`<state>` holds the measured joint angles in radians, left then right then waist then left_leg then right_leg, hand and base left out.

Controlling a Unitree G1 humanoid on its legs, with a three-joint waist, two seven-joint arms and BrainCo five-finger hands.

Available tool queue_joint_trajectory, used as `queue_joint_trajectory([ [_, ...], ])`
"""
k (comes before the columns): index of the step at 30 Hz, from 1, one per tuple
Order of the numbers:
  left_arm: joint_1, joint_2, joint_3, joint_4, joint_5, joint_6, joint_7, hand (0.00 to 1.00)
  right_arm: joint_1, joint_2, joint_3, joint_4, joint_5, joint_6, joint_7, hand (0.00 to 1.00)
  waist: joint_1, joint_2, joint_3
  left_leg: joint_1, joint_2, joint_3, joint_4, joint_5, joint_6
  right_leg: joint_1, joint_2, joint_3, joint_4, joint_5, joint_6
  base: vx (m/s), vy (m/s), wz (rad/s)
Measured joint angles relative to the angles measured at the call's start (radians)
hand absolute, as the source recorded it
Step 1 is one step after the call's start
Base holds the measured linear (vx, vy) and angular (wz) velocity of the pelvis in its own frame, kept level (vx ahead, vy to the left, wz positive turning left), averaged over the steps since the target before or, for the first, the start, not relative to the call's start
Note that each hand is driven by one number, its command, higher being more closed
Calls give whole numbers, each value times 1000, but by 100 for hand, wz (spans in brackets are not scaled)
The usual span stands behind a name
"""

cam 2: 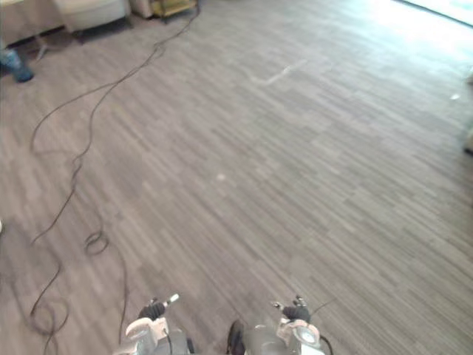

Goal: Pick up cushions and gather them together orderly.

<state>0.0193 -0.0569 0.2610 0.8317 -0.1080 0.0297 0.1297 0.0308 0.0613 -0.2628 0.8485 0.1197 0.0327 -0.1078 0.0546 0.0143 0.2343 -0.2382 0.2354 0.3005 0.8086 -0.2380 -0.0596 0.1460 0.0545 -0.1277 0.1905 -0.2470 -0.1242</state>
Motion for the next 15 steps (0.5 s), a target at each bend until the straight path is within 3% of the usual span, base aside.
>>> queue_joint_trajectory([
  [1, 1, -6, 7, -2, -3, -3, 0, 0, 4, 1, -6, 1, 0, 3, -1, 0, 3, 8, -1, -21, -10, -11, -108, 0, -1, 31, -6, 27, -16, -9, 16, 720, 301, -113],
  [2, 5, -6, 17, -4, -3, -4, 0, 0, 7, -1, -8, 2, 0, 7, -1, 0, 5, 10, -4, -55, -47, -71, -339, 34, -21, 86, -33, 82, -48, -37, 46, 627, 305, -107],
  [4, 9, 5, 14, -6, -3, -5, 1, 0, 5, -6, -8, 24, -1, 5, -1, 0, 12, 3, -11, -85, -74, -136, -449, 145, -61, 134, -64, 138, -87, -68, 74, 631, 376, -103],
  [5, 18, 33, 2, 5, -2, -3, 2, 0, 4, -9, -6, 73, -1, 7, -1, 0, 11, -22, -41, -85, -114, -142, -431, 196, -17, 149, -106, 183, -88, -73, 83, 663, 400, -70],
  [6, 18, 50, -8, 7, -2, -1, 2, 0, 8, 1, -7, 72, -1, 9, -1, 0, -2, -49, -55, -84, -129, -116, -415, 167, 20, 130, -139, 191, -53, -56, 105, 695, 402, -58],
  [9, 20, 63, -10, 22, -1, 0, 2, 0, 26, 2, -8, 70, 0, 8, -1, 0, 5, -78, -71, -44, -148, -63, -353, 90, 62, 46, -173, 230, 181, -4, 189, 630, 364, -40],
  [11, 14, 81, -32, 59, -1, 8, 4, 0, 24, -4, -2, 49, -1, -6, 5, 0, 0, -73, -46, 146, -173, -2, -407, -7, 72, -182, -201, 235, 746, 187, 299, 697, 375, -63],
  [13, 10, 76, -55, 85, -1, 11, 4, 0, 29, -17, 9, 10, -1, -15, 6, 0, -23, -61, -38, 276, -176, 15, -457, -29, 84, -282, -213, 150, 915, 133, 258, 463, 196, -37],
  [14, 5, 65, -67, 87, -1, 12, 3, 0, 34, -27, 12, -4, -2, -15, 9, 0, -25, -38, -42, 356, -171, 27, -526, -43, 81, -362, -212, 71, 919, 84, 226, 454, 182, -34],
  [15, 2, 61, -72, 88, 0, 13, 3, 0, 34, -27, 9, -10, -2, -21, 10, 0, -28, -36, -43, 391, -171, 35, -565, -53, 74, -407, -212, 25, 891, 67, 222, 451, 160, -34],
])
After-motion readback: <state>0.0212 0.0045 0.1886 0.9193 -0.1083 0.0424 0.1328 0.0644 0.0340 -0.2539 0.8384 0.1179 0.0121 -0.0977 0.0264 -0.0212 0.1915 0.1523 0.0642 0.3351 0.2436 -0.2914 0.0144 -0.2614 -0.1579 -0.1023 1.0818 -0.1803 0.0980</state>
